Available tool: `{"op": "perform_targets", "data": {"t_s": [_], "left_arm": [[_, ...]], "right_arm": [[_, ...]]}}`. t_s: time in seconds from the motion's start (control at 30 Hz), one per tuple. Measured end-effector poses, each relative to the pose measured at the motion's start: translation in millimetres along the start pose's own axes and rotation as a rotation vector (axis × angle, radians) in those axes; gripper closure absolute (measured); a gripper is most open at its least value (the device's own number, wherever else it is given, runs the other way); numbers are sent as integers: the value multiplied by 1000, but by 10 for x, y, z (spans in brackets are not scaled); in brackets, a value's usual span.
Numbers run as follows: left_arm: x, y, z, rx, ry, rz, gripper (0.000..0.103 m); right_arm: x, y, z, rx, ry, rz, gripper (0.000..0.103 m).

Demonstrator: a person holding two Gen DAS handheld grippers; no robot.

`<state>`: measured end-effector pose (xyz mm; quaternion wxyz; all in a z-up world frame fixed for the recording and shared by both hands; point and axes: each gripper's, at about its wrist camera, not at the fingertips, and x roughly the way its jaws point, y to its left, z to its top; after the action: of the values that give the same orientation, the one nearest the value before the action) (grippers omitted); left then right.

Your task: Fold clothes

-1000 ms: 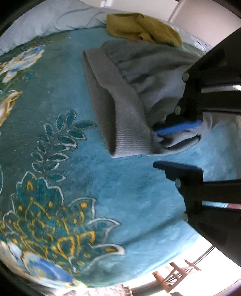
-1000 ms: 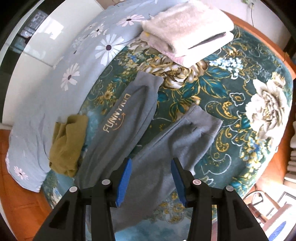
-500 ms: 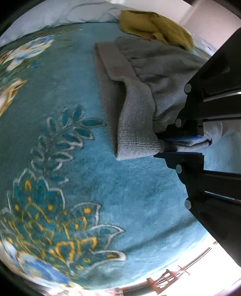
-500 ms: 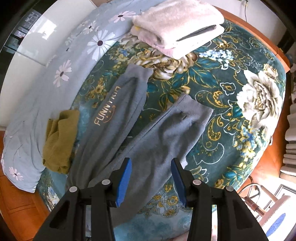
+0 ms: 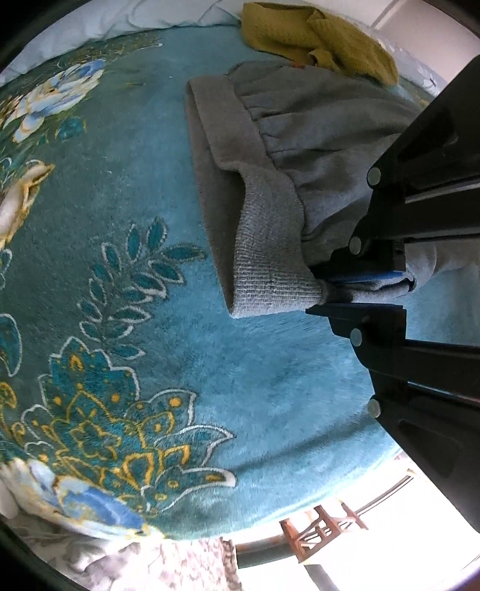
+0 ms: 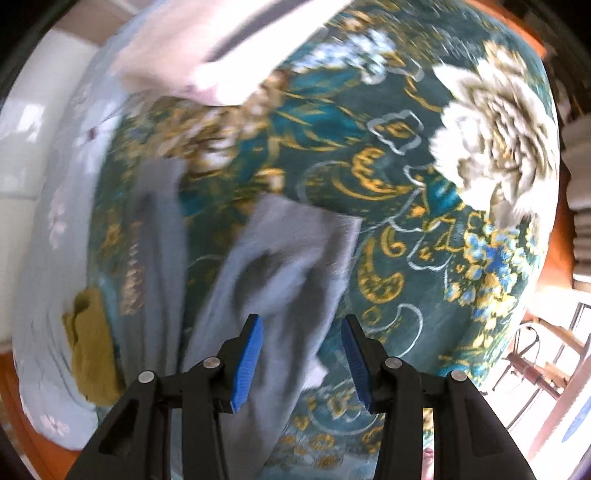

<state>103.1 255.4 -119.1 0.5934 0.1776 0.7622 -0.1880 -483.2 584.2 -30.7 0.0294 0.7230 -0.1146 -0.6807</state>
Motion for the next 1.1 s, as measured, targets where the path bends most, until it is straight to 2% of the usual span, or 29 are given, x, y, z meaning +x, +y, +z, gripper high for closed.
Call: {"op": "perform_targets", "data": {"t_s": [0.17,0.33,0.47,0.53,0.57,0.6,0.63,0.7,0.8,0.9,1.03,1.1], "left_arm": [[-34,-107,-81,-4,-21,45,94],[-44,-203,-151,3,-31,76,94],[-49,-269,-192,13,-38,84,94],[-52,-290,-209,16,-38,85,94],[-56,-295,-216,13,-38,81,94],[-61,-300,-224,10,-37,76,94],[-72,-304,-230,3,-36,66,94],[-121,-325,-242,-2,-46,42,94],[-199,-344,-248,-14,-68,3,95],[-270,-324,-257,-12,-73,-33,96],[-320,-189,-284,-1,-52,-28,96],[-344,-179,-297,-32,-24,-70,96]], "right_arm": [[399,-210,126,55,58,-4,55],[721,-216,100,17,89,-24,55],[839,-204,30,43,90,12,56],[864,-170,11,46,90,2,64],[870,-158,6,47,92,-6,76],[864,-150,9,58,94,-2,94],[845,-135,19,75,99,20,98],[734,-56,47,79,80,49,98],[458,65,94,70,28,140,99],[240,67,83,43,6,135,99],[52,-64,32,60,12,103,99],[-45,14,44,34,10,101,99]]}}
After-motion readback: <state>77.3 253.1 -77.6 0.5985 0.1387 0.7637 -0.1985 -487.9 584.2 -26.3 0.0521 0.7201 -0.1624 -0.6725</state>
